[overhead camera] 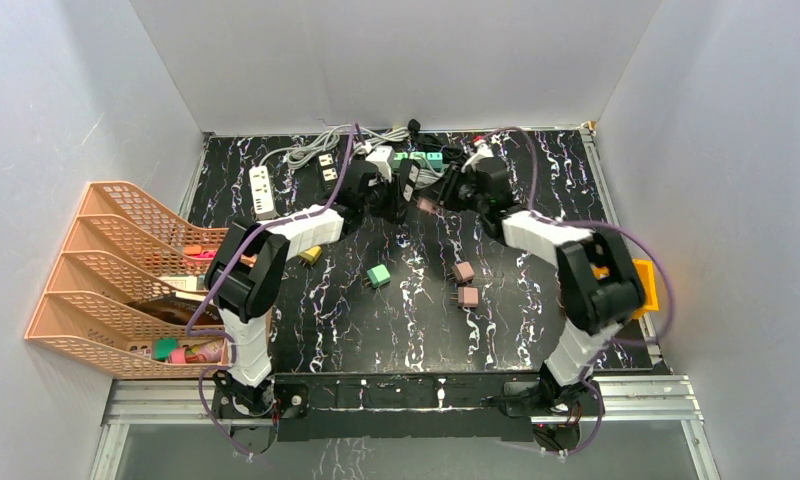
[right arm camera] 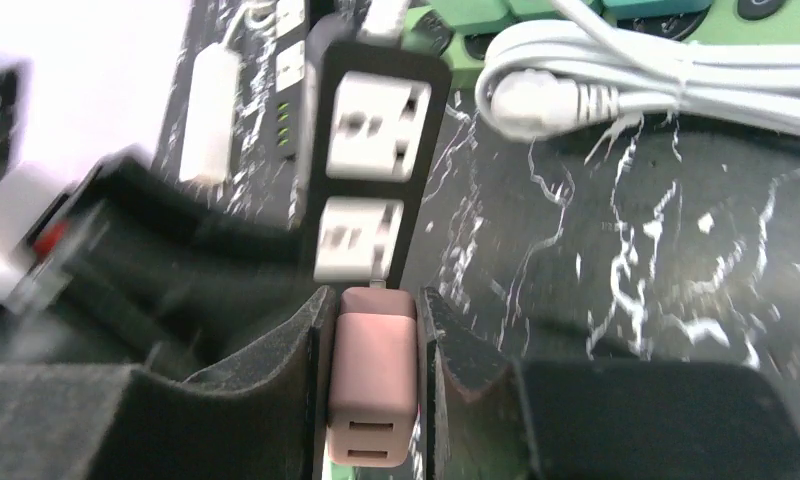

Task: Pull the plug off the socket

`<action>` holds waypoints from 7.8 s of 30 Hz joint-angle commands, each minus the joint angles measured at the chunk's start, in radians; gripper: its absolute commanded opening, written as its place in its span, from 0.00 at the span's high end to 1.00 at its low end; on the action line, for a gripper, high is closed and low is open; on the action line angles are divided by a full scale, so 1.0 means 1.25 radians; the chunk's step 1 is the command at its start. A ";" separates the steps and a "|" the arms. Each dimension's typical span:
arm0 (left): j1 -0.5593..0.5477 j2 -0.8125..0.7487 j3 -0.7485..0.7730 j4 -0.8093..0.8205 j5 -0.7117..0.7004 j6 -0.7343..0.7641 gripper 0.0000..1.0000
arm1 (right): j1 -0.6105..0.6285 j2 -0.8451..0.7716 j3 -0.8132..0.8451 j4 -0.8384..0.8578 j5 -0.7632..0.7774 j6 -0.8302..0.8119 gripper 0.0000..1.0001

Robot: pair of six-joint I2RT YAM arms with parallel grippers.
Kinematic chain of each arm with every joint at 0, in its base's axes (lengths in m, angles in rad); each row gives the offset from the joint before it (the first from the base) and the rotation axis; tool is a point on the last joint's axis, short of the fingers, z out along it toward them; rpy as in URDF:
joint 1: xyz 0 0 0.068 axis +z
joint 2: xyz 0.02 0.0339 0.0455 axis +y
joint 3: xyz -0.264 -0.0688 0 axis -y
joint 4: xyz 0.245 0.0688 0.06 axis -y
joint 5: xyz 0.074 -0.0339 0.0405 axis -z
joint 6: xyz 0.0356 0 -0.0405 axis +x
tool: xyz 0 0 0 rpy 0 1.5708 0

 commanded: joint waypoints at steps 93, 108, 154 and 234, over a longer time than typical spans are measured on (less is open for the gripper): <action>-0.129 0.773 1.007 0.249 0.301 -0.059 0.63 | -0.151 -0.760 -0.463 -0.060 0.305 -0.103 0.02; -0.128 0.514 0.784 0.110 0.197 0.204 0.02 | -0.150 -0.661 -0.417 -0.061 0.381 -0.073 0.02; 0.174 0.413 0.527 0.071 0.482 0.382 0.17 | -0.117 -0.267 -0.212 -0.051 0.219 -0.088 0.02; 0.112 0.370 0.395 -0.185 0.438 0.585 1.00 | -0.024 0.015 0.244 -0.300 0.216 0.020 0.03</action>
